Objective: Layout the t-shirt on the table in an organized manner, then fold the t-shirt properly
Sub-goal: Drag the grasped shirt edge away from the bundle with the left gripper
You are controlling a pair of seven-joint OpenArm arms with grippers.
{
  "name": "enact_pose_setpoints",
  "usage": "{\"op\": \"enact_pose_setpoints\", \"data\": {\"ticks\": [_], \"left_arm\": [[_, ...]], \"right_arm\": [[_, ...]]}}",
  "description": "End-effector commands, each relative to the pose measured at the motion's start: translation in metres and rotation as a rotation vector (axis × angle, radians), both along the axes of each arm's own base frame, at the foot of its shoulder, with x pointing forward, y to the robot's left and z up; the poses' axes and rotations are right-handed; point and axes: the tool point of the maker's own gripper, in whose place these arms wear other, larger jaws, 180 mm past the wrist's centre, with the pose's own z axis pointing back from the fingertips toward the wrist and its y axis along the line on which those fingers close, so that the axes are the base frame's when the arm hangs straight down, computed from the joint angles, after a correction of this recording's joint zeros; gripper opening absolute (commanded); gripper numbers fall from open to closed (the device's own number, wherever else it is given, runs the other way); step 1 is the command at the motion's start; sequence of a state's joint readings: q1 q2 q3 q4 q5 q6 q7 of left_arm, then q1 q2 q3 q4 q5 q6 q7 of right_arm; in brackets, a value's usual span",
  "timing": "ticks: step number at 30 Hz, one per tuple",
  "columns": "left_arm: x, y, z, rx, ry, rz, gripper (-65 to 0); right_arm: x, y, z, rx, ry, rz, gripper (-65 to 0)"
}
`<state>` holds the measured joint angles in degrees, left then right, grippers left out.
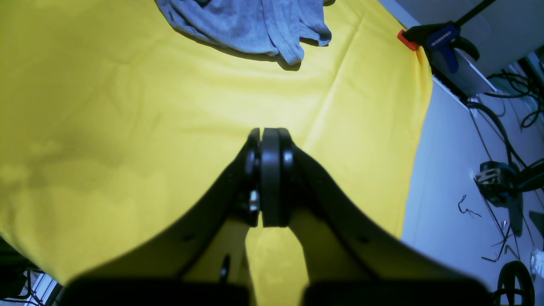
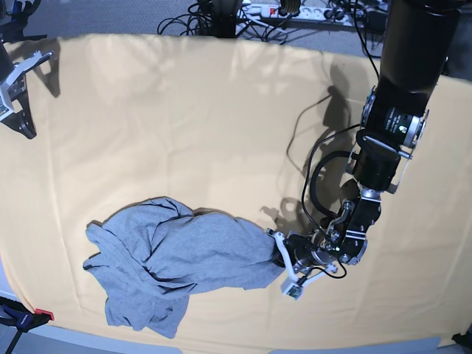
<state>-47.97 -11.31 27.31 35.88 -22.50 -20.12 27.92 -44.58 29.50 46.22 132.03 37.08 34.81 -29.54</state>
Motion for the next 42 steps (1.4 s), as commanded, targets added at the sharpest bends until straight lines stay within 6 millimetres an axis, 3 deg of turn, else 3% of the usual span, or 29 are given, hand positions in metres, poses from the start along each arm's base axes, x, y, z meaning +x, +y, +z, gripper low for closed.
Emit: {"op": "enact_pose_setpoints", "data": {"ticks": [1, 5, 10, 19, 24, 29, 38, 42], "left_arm": [[0.016, 0.001, 0.026, -0.013, -0.056, 0.01, -65.0], [0.017, 0.006, 0.03, 0.028, -0.016, 0.008, -65.0], [0.02, 0.009, 0.052, 0.012, 0.033, -0.013, -65.0], [-0.031, -0.009, 0.087, -0.163, 0.33, -0.259, -65.0], [-0.057, 0.014, 0.095, -0.231, 0.45, -0.311, -65.0], [-0.057, 0.027, 0.125, -0.425, 0.401, -0.308, -65.0], [-0.061, 0.09, 0.127, -0.367, 0.374, -0.207, -65.0], [-0.071, 0.111, 0.118, -0.344, 0.389, -0.173, -65.0]], "right_arm": [[0.003, 0.003, 0.009, 0.001, -0.032, 0.021, -65.0], [0.003, 0.003, 0.009, 0.002, -0.033, 0.021, -65.0], [0.003, 0.003, 0.009, 0.002, -0.033, 0.02, -65.0], [0.003, 0.009, 0.013, 0.049, -0.043, 0.035, -65.0], [0.002, 0.014, 0.012, 0.071, -0.037, 0.056, -65.0], [-0.001, 0.02, 0.01, 0.064, -0.025, 0.096, -65.0], [-0.001, 0.024, 0.013, 0.098, -0.03, 0.104, -65.0], [-0.002, 0.033, 0.008, 0.128, -0.016, 0.126, -65.0]]}}
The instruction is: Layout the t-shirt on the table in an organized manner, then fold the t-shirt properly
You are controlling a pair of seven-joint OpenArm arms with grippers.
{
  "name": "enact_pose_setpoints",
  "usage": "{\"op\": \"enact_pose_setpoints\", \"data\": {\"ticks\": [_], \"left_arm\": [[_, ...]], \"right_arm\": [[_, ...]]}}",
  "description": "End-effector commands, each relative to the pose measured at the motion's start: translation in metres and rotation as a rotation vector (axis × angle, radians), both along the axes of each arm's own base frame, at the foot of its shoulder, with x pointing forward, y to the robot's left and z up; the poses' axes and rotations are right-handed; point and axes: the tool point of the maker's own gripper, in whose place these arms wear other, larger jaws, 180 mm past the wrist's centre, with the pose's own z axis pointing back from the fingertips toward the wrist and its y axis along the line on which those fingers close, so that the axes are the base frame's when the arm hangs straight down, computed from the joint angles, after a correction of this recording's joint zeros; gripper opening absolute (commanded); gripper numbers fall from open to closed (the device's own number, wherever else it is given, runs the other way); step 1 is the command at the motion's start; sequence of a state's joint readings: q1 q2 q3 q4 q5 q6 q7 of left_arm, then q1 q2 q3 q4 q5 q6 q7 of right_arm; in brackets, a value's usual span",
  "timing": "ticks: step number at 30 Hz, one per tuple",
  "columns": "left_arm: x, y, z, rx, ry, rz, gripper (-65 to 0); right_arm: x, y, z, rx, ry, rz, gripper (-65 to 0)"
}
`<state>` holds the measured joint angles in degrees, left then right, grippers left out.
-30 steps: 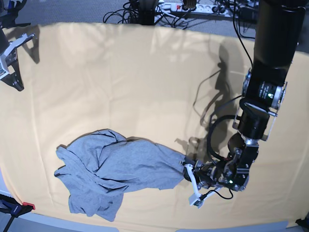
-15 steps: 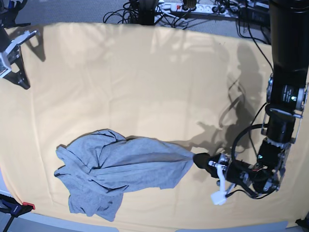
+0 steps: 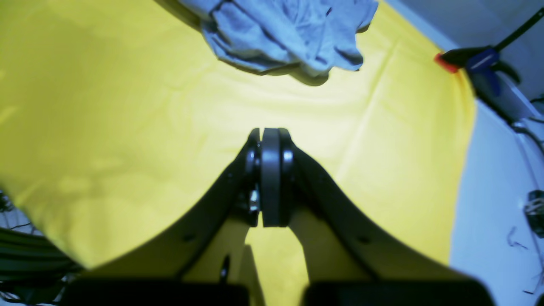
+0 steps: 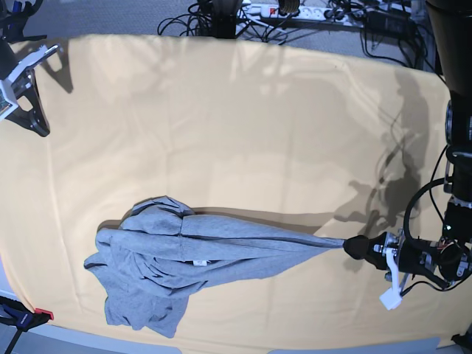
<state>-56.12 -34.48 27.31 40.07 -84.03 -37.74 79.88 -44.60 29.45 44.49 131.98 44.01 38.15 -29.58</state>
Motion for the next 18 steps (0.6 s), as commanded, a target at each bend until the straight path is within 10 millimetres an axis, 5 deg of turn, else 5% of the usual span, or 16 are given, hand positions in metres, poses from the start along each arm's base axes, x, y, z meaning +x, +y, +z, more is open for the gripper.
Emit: {"op": "enact_pose_setpoints", "data": {"ticks": [1, 8, 18], "left_arm": [[0.003, 0.006, 0.015, -0.003, -0.037, 0.004, -65.0], [-0.051, -0.006, -0.013, 0.073, -0.044, -0.157, -65.0], [-0.148, -0.045, 0.013, 0.147, -0.27, -0.513, -65.0]], "right_arm": [[0.002, 0.008, 0.006, 0.014, -0.02, 0.032, -65.0], [0.013, 0.025, -0.01, -0.021, -0.015, 0.065, -65.0], [0.031, 0.031, 0.009, -0.004, -0.103, 0.077, -65.0]]}}
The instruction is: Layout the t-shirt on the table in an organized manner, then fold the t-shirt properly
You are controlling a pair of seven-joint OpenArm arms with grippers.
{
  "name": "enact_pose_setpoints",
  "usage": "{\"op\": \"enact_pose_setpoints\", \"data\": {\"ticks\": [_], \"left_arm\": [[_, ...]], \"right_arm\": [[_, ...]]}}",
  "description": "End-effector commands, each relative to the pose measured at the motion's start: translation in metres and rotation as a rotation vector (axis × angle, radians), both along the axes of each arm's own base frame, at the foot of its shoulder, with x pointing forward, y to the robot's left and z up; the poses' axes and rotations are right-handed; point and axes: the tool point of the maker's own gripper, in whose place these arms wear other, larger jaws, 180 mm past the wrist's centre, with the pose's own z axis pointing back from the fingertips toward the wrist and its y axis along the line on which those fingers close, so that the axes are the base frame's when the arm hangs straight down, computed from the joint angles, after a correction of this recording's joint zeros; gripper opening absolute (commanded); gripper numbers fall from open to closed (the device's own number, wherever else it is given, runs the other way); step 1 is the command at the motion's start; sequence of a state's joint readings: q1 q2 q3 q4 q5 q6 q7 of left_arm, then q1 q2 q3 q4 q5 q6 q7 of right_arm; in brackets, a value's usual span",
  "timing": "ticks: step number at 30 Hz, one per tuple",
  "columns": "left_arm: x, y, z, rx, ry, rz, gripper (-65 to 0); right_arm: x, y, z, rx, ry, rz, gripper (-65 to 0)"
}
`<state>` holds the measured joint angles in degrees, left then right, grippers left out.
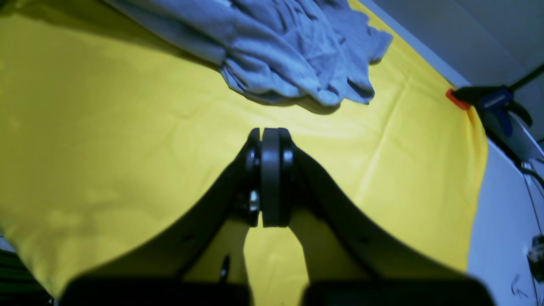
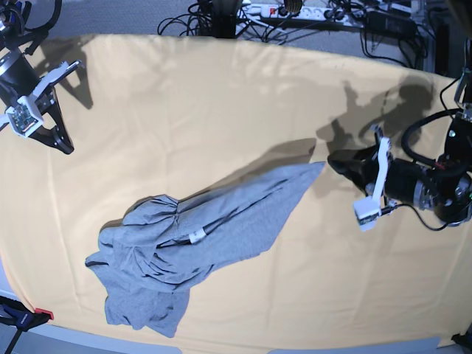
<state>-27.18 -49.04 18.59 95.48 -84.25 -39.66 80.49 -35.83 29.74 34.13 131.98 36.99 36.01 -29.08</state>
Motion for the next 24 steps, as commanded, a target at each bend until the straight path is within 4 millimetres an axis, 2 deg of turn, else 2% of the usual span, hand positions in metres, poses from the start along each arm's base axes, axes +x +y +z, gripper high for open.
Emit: {"op": "enact_pose_setpoints", "data": {"ticks": [1, 4, 7, 10, 15, 20, 21, 24], "left_arm": [[0.002, 0.007, 0.013, -0.004, -0.039, 0.01, -65.0], [-0.004, 0.014, 0.011, -0.019, -0.037, 0.048, -65.0], [-0.007, 0.024, 0.008, -0.035, -0.027, 0.099, -65.0], [-0.011, 0.031, 0.005, -0.043, -0.016, 0.135, -65.0], [-0.02, 0.036, -0.004, -0.051, 0.02, 0.17, -65.0], [-0.02, 0.033, -0.004, -0.06, 0.021, 0.168, -65.0], [-0.02, 0.033, -0.004, -0.06, 0.021, 0.168, -65.0], [-0.02, 0.033, -0.004, -0.06, 0.021, 0.168, -65.0]], "right_arm": [[0.003, 0.004, 0.009, 0.004, -0.035, 0.02, -65.0], [0.004, 0.009, 0.003, 0.024, -0.019, 0.044, -65.0], [0.016, 0.017, -0.002, 0.042, -0.021, 0.069, -65.0], [0.038, 0.006, -0.009, 0.015, -0.039, 0.015, -65.0], [0.063, -0.004, -0.024, 0.054, -0.022, -0.015, -65.0], [0.095, -0.011, -0.016, 0.083, -0.062, -0.03, -65.0], [0.102, -0.013, -0.014, 0.09, -0.071, -0.034, -64.2], [0.125, -0.018, -0.009, 0.12, -0.091, -0.057, -49.0]]}}
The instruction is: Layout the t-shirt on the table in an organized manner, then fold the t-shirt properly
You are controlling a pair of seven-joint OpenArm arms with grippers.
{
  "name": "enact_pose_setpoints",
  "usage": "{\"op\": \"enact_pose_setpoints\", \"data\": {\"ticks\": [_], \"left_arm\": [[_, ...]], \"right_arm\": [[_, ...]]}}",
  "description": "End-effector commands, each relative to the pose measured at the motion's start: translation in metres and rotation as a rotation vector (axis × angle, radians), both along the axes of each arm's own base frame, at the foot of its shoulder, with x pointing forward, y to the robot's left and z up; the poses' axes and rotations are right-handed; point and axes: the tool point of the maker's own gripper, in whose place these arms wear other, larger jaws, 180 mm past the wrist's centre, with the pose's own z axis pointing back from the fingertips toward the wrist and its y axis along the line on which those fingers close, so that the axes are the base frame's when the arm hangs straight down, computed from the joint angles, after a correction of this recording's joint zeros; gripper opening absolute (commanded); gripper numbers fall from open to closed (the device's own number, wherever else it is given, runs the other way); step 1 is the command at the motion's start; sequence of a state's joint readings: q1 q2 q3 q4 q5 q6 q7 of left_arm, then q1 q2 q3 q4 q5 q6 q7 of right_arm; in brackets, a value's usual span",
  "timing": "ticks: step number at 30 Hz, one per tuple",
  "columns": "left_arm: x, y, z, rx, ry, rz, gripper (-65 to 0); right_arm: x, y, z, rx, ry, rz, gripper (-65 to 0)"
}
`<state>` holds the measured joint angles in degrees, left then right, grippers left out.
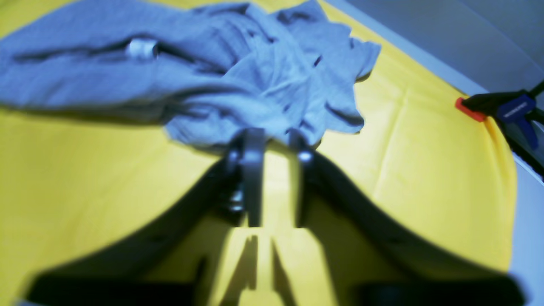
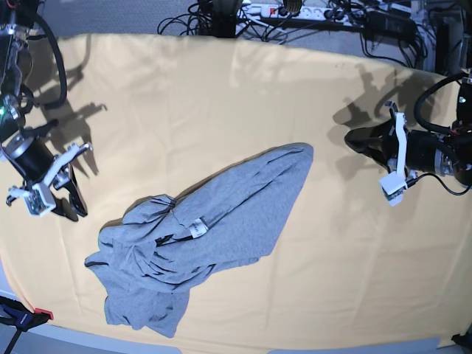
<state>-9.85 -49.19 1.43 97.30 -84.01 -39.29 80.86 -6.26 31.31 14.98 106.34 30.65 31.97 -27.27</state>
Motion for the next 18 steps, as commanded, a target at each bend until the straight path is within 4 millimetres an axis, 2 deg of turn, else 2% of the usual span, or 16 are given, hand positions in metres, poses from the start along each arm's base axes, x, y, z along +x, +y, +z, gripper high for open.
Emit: {"op": "enact_pose_setpoints", "data": {"ticks": [1, 3, 6, 10, 18], "left_arm": [[0.007, 0.002, 0.013, -0.011, -0.037, 0.007, -65.0], [0.007, 0.002, 0.013, -0.012, -0.037, 0.007, -65.0], [0.007, 0.002, 0.013, -0.012, -0.037, 0.007, -65.0], [0.007, 0.002, 0.013, -0.012, -0.036, 0.007, -65.0], [0.007, 0.003, 0.013, -0.012, -0.036, 0.008, -65.0]], "right_arm": [[0.012, -0.003, 0.019, 0.013, -0.057, 0.0, -44.6], [0.028, -0.003, 0.014, 0.031, -0.042, 0.001, -37.8], [0.05, -0.003, 0.002, 0.081, 0.001, 0.012, -32.9], [0.079, -0.007, -0.008, 0.149, 0.049, 0.007, -31.5], [0.131, -0.037, -0.013, 0.382, 0.149, -0.082, -31.6]]}}
